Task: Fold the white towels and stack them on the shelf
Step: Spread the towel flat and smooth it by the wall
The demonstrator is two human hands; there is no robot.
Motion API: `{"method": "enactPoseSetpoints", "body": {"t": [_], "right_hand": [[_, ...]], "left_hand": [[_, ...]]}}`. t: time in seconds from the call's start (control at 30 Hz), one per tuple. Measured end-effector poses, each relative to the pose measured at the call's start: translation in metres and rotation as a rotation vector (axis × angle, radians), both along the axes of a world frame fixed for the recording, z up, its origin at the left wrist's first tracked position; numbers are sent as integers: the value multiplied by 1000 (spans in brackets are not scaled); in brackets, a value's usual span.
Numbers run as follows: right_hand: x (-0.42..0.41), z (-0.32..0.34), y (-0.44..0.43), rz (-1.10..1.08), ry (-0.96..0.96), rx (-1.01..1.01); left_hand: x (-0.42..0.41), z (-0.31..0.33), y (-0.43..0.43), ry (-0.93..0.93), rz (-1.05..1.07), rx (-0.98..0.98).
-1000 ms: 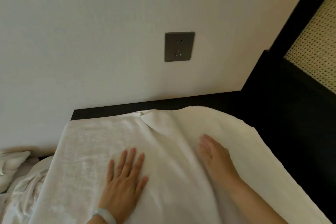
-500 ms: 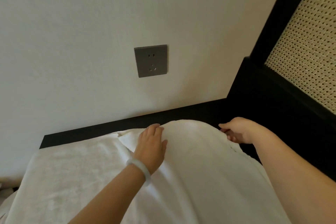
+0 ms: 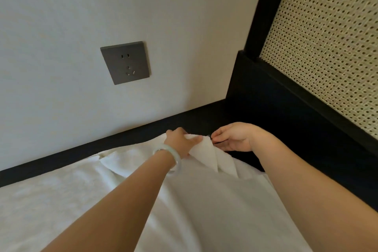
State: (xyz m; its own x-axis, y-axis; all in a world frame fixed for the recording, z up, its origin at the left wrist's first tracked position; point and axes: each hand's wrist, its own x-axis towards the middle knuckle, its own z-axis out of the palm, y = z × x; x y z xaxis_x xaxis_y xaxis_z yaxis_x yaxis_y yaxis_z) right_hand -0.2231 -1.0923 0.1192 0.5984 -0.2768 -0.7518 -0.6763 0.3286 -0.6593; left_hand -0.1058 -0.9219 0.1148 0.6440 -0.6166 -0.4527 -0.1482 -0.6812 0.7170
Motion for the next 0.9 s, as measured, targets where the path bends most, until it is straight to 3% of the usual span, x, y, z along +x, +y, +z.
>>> {"method": "enactPoseSetpoints", "body": {"t": [0.1,0.23,0.33,0.4,0.47,0.53,0.67,0.77,0.9], "right_hand": [[-1,-3,3,7,-7,62],[7,0,4,384,111,-62],[17,8,-2,368,101,-172],[25,22,-13,356,114,-434],[39,38,-31,395,184,-838],[54,51,-45,350,231,-1069],[72,38,-58,125,182,-999],[66,13,-60,87,81,-960],[46,4,-52,7,-46,-1115]], "left_hand": [[1,-9,9,-114,45,-50],[5,-12,20,-23,145,-242],[8,-8,19,78,181,-344],[12,-6,17,113,168,-393],[16,-5,11,144,187,-469],[20,-5,2,173,217,-510],[22,-11,-20,195,134,-507],[24,-17,-29,212,47,-480],[28,-23,-29,223,47,-486]]}}
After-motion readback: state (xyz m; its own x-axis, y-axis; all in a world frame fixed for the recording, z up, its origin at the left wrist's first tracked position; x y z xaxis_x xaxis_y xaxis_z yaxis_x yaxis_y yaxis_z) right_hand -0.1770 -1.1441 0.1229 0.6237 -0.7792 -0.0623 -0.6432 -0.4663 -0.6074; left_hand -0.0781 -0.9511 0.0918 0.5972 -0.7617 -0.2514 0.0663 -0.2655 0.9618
